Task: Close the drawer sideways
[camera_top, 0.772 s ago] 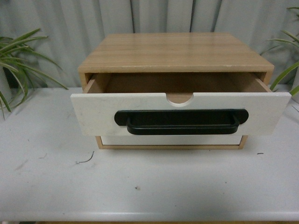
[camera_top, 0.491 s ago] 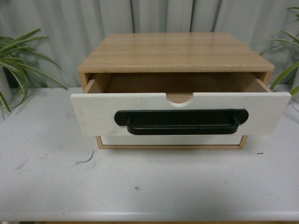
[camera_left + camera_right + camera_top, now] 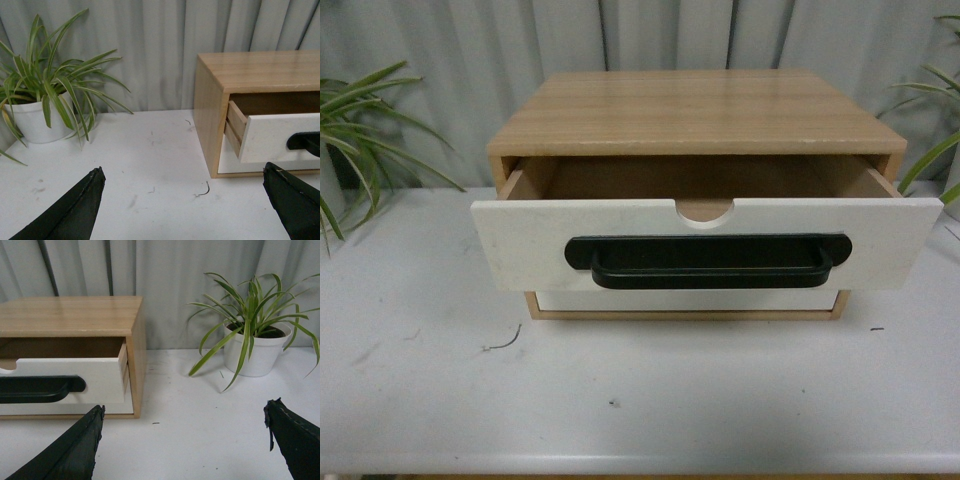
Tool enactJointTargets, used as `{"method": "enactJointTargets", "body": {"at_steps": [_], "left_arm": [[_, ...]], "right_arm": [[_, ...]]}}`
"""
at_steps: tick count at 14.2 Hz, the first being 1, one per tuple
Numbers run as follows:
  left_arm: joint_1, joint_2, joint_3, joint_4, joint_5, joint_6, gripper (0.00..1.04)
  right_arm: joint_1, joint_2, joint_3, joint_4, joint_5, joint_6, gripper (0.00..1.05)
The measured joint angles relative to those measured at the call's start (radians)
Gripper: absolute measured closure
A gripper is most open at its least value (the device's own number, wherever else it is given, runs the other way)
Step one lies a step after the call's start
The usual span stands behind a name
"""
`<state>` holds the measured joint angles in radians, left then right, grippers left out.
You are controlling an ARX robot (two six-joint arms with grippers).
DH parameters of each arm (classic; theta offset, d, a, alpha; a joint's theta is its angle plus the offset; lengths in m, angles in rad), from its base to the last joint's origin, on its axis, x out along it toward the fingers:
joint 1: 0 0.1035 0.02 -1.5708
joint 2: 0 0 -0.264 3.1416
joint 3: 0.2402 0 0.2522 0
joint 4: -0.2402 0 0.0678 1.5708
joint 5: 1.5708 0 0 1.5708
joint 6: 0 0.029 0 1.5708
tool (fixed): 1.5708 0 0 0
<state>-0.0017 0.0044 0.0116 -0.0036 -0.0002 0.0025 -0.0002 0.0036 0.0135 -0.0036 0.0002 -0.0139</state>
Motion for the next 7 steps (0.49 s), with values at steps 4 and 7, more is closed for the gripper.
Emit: {"method": "enactJointTargets", "body": {"at_steps": [4, 7], "left_arm": [[0.0, 0.0, 0.0, 0.0, 0.0, 0.0, 0.07], [-0.159, 0.175, 0.032, 0.053, -0.354, -0.188, 0.07]], "right_arm": [[0.0, 0.0, 0.0, 0.0, 0.0, 0.0, 0.06], [0.11, 0.245, 0.055, 0.05, 0.291, 0.188, 0.06]]}}
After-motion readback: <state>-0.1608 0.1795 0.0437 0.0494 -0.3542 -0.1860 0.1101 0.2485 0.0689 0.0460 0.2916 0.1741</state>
